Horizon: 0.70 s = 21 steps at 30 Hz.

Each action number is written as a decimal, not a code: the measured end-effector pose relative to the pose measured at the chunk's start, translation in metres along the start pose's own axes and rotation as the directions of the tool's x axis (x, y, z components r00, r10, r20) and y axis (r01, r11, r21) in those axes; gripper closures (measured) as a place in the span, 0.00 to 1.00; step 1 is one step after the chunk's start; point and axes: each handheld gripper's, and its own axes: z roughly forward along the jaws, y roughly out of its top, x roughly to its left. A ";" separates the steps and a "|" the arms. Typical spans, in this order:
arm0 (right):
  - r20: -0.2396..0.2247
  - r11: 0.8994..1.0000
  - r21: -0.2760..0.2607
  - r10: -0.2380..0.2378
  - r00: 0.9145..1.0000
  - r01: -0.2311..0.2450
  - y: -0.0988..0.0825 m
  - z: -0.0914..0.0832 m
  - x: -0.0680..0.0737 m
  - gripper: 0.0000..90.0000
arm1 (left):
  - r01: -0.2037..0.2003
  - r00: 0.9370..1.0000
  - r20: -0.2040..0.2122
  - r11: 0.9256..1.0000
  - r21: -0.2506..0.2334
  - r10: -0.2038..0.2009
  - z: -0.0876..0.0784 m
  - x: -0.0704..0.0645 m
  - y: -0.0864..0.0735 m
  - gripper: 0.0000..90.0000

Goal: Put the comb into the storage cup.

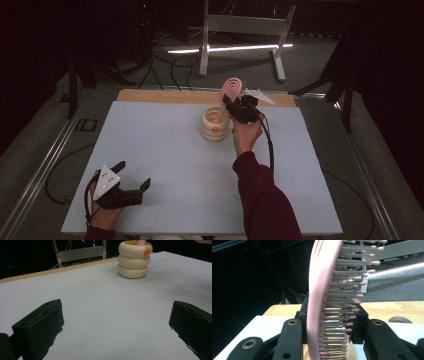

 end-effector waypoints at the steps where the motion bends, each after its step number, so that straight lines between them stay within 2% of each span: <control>1: 0.000 1.000 0.000 0.003 1.000 -0.003 0.000 0.000 0.000 0.70 | 0.000 1.000 0.000 1.000 0.000 0.000 0.000 0.000 0.000 0.00; 21: 0.019 1.000 0.007 -0.007 1.000 0.007 -0.009 0.005 0.004 0.70 | 0.001 1.000 -0.005 1.000 -0.004 -0.001 -0.001 0.001 0.000 0.00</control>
